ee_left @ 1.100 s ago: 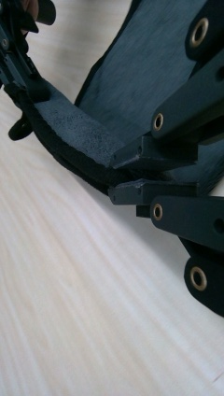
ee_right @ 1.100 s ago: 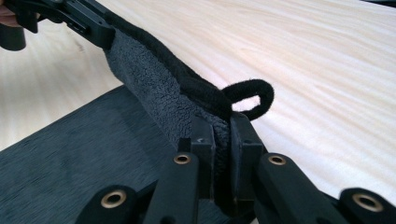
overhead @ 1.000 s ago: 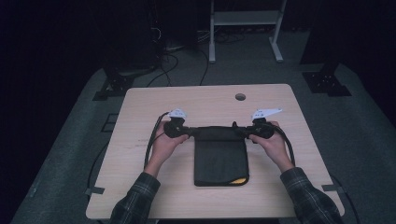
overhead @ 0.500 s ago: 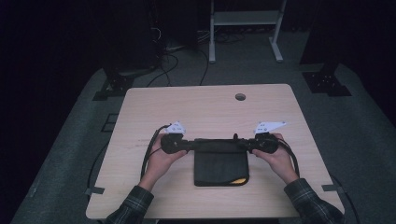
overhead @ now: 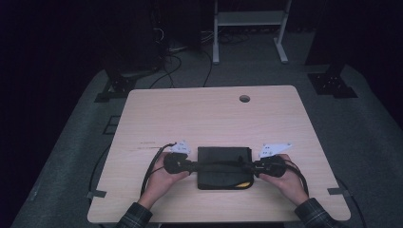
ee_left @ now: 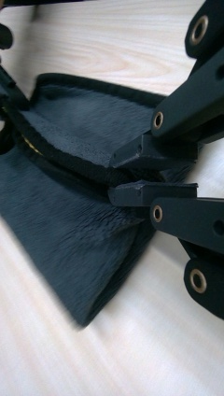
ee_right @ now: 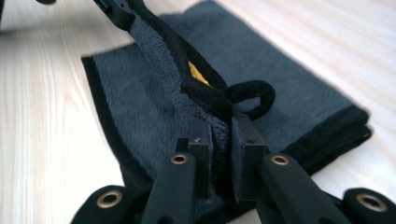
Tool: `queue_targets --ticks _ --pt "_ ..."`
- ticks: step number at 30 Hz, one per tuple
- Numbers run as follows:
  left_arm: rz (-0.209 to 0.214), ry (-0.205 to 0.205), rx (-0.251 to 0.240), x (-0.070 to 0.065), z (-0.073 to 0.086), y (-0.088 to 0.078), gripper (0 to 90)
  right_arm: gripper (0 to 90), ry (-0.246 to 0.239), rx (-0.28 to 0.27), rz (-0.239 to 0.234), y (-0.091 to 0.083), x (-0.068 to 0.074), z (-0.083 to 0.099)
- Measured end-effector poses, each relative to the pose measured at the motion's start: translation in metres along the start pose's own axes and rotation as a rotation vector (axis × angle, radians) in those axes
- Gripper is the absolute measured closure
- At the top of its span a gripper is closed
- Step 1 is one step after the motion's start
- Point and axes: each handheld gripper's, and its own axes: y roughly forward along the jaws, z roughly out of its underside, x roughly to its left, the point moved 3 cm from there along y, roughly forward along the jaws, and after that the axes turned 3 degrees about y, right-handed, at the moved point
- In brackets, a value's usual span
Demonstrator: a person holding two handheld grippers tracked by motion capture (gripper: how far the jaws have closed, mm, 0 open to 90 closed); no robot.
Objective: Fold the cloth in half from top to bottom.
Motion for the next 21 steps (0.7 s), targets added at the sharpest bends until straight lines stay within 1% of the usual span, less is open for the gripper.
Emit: queue_targets --ticks 1,2,3,4,5,7,9,12,13,14,15,17,18,19,20,21 --pt "0.003 0.002 0.01 -0.002 0.002 0.002 81.6 77.8 0.0 0.005 0.0 0.001 0.0 0.002" --pt "0.005 0.003 0.023 -0.002 0.004 0.003 80.5 75.9 0.003 0.024 -0.004 0.002 0.002 0.006" --pt "0.0 0.003 0.024 -0.003 0.006 0.004 80.5 75.9 0.003 0.024 -0.004 0.002 0.002 0.006" --pt "-0.01 0.013 0.033 -0.004 0.007 0.005 79.6 74.1 0.007 0.027 -0.006 0.002 0.002 0.008" --pt "-0.013 0.014 0.036 -0.006 0.007 0.005 78.6 71.8 0.01 0.028 -0.01 0.002 0.003 0.01" --pt "-0.016 0.029 0.038 -0.009 0.006 0.003 74.5 67.2 0.003 0.024 -0.01 -0.001 0.006 0.012" --pt "-0.016 0.037 0.031 -0.014 0.005 -0.002 70.0 64.7 -0.004 0.017 -0.008 -0.006 0.008 0.012" --pt "-0.013 0.035 -0.004 -0.017 0.004 -0.012 66.2 63.2 0.0 -0.018 -0.011 -0.019 0.01 0.012" --pt "-0.013 0.03 -0.018 -0.018 0.004 -0.016 65.6 63.2 0.0 -0.033 -0.01 -0.024 0.01 0.013" --pt "-0.013 0.031 -0.027 -0.018 0.004 -0.02 65.2 63.6 0.005 -0.056 -0.002 -0.035 0.009 0.014" --pt "-0.012 0.026 -0.043 -0.018 0.003 -0.024 65.2 63.6 0.005 -0.056 -0.002 -0.035 0.009 0.014" --pt "-0.021 0.022 -0.067 -0.016 0.001 -0.03 66.1 65.8 0.011 -0.079 0.018 -0.046 0.005 0.016" --pt "-0.023 0.02 -0.075 -0.014 0.0 -0.031 69.7 69.3 0.03 -0.094 0.043 -0.054 -0.002 0.017" --pt "-0.022 0.016 -0.083 -0.012 -0.002 -0.032 69.7 69.3 0.03 -0.094 0.043 -0.054 -0.002 0.017" --pt "-0.024 0.013 -0.086 -0.01 -0.003 -0.032 71.7 72.2 0.041 -0.104 0.052 -0.056 -0.005 0.017" --pt "-0.024 0.015 -0.086 -0.008 -0.004 -0.031 73.7 74.4 0.051 -0.108 0.051 -0.056 -0.009 0.016"
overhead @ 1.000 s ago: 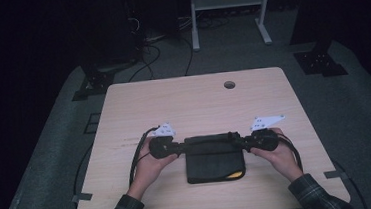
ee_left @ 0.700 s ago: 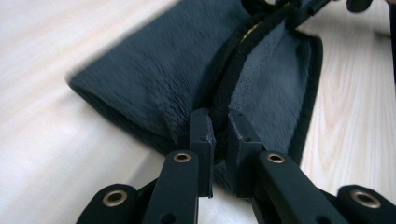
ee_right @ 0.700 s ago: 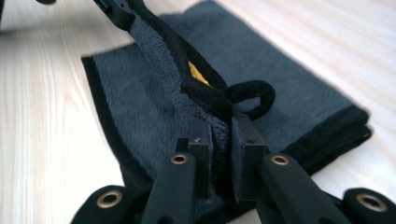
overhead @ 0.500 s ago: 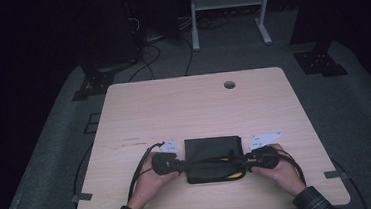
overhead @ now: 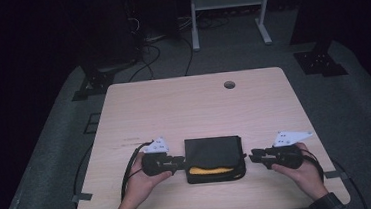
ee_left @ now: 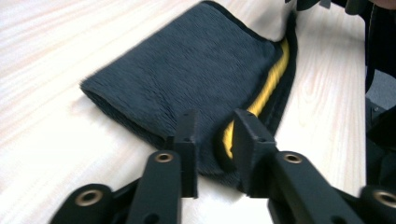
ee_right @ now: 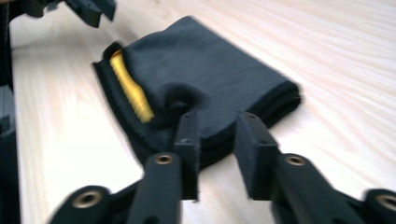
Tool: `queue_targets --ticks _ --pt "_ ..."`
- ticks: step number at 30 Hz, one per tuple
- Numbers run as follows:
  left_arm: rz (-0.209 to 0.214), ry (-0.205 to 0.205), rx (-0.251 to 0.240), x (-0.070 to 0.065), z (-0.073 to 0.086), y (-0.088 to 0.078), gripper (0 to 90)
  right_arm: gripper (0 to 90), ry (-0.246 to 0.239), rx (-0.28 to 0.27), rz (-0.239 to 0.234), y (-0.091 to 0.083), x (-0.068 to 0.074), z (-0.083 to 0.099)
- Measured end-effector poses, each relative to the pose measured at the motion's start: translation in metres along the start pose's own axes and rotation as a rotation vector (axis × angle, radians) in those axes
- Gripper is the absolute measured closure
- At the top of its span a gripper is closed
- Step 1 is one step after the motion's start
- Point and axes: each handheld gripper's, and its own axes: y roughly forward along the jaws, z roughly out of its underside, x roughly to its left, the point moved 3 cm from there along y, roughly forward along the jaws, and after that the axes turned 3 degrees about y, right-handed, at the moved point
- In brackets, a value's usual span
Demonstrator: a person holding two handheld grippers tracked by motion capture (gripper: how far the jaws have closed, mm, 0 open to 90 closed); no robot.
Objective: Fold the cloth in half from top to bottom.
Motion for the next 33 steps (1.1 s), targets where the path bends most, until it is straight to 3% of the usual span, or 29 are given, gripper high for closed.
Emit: queue_targets --ticks 4,7,9,10,16,19,24,25,26,28,29,31,33 --pt "-0.004 -0.007 -0.009 0.006 -0.007 0.008 77.0 79.2 -0.005 -0.013 0.003 0.005 -0.006 -0.011" --pt "0.002 -0.009 0.002 0.008 -0.009 0.017 78.1 80.8 0.004 -0.019 -0.024 0.014 -0.006 -0.017" --pt "0.019 -0.01 0.024 0.006 -0.006 0.025 78.2 81.3 -0.013 0.023 -0.061 0.029 0.003 -0.015" --pt "0.027 -0.011 0.035 0.004 -0.004 0.028 78.2 81.3 -0.013 0.023 -0.061 0.029 0.003 -0.015" --pt "0.063 -0.015 0.104 -0.01 0.012 0.038 78.3 82.6 -0.051 0.138 -0.102 0.052 0.018 -0.001" --pt "0.064 -0.007 0.125 -0.016 0.019 0.038 78.5 84.9 -0.074 0.187 -0.11 0.056 0.023 0.007" --pt "0.057 0.017 0.132 -0.023 0.02 0.038 77.4 85.2 -0.079 0.204 -0.109 0.054 0.025 0.011" --pt "0.062 0.013 0.127 -0.024 0.019 0.035 71.6 79.0 -0.078 0.193 -0.109 0.053 0.025 0.011" --pt "0.062 0.013 0.127 -0.024 0.019 0.035 69.3 79.0 -0.078 0.193 -0.109 0.053 0.025 0.011" --pt "0.054 0.013 0.113 -0.025 0.016 0.031 66.5 70.3 -0.072 0.162 -0.091 0.049 0.022 0.01" --pt "0.032 0.011 0.093 -0.024 0.014 0.025 60.5 63.3 -0.06 0.128 -0.051 0.044 0.016 0.01" --pt "0.02 0.009 0.084 -0.022 0.013 0.022 57.7 59.6 -0.05 0.111 -0.03 0.041 0.012 0.009" --pt "-0.031 0.008 0.065 -0.018 0.013 0.015 50.1 54.2 -0.03 0.087 0.02 0.034 0.003 0.01"
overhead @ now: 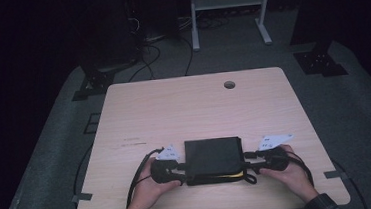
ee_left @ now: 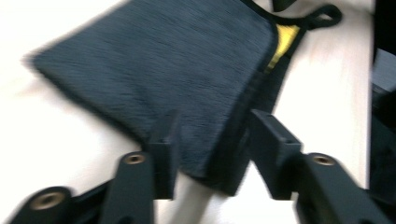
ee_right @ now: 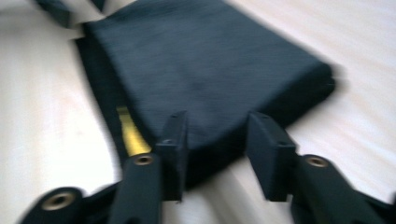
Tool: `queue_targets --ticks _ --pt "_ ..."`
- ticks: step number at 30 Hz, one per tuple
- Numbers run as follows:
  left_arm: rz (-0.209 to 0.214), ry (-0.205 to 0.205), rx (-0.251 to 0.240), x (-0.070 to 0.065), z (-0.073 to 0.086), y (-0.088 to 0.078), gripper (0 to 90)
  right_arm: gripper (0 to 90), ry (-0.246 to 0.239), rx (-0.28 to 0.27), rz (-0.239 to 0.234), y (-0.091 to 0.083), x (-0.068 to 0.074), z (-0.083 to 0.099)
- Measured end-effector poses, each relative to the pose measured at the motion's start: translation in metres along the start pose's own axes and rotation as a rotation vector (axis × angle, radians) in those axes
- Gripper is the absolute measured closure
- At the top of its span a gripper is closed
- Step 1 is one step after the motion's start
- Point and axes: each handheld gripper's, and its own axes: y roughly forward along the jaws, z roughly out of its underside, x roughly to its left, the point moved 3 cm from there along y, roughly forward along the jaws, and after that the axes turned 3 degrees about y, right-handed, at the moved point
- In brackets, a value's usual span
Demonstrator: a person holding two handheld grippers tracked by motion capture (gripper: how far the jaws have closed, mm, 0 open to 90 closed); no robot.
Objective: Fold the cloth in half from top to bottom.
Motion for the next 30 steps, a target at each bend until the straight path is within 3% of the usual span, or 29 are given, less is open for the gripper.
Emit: queue_targets --ticks 4,8,12,21,26,30 --pt "-0.082 -0.022 -0.023 0.012 0.006 -0.011 35.6 43.4 0.051 -0.029 0.069 -0.014 -0.017 0.004" --pt "-0.137 -0.045 -0.036 0.022 0.014 -0.023 28.0 35.5 0.072 -0.063 0.128 -0.025 -0.026 0.007" --pt "-0.164 -0.065 -0.025 0.031 0.027 -0.033 22.7 31.9 0.068 -0.067 0.166 -0.033 -0.03 0.012" --pt "-0.259 -0.099 0.026 0.048 0.054 -0.053 16.5 25.5 0.107 -0.022 0.206 -0.044 -0.038 0.03" --pt "-0.275 -0.107 0.06 0.051 0.07 -0.058 12.0 22.9 0.114 0.054 0.238 -0.042 -0.042 0.041" --pt "-0.275 -0.109 0.088 0.054 0.081 -0.059 9.9 21.1 0.114 0.075 0.244 -0.04 -0.043 0.044"
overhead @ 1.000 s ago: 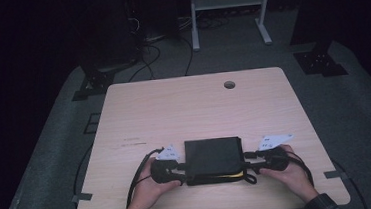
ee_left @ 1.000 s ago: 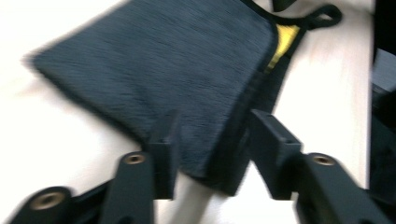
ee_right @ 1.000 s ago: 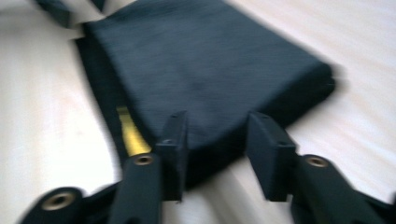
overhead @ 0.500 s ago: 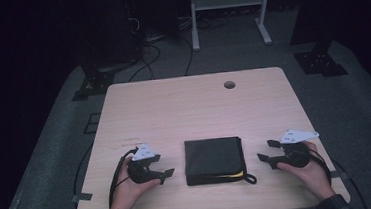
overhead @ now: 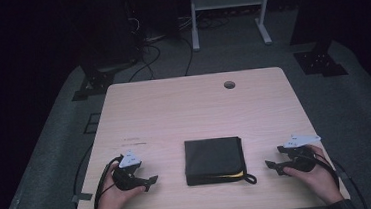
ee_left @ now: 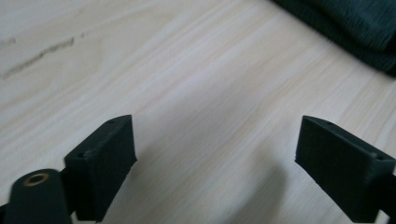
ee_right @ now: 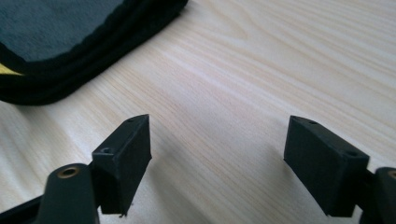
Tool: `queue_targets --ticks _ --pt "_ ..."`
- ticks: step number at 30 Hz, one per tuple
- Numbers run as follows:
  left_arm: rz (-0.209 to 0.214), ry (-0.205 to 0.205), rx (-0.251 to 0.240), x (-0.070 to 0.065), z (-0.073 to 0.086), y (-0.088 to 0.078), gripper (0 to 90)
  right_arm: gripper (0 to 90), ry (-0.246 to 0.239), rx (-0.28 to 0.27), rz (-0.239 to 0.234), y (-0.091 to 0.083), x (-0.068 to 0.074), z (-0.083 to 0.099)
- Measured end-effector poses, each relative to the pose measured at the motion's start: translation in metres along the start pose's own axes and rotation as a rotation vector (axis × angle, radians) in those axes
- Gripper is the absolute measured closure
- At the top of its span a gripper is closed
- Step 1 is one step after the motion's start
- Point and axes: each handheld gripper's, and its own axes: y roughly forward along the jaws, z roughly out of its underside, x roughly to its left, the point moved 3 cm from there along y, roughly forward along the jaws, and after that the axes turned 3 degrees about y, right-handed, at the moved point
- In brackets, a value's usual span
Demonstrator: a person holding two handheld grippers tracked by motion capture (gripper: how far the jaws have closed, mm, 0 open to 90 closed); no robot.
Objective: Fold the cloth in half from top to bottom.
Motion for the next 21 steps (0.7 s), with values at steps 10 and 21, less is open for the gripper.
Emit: queue_targets --ticks 10,21 --pt "-0.03 0.055 -0.035 0.0024 0.0115 0.0001 0.0 12.9 -0.019 -0.006 0.029 0.0047 -0.0018 0.0032" --pt "-0.029 0.056 -0.036 0.0023 0.0116 0.0001 0.0 11.8 0.003 -0.02 0.052 0.0046 -0.0017 0.0048"
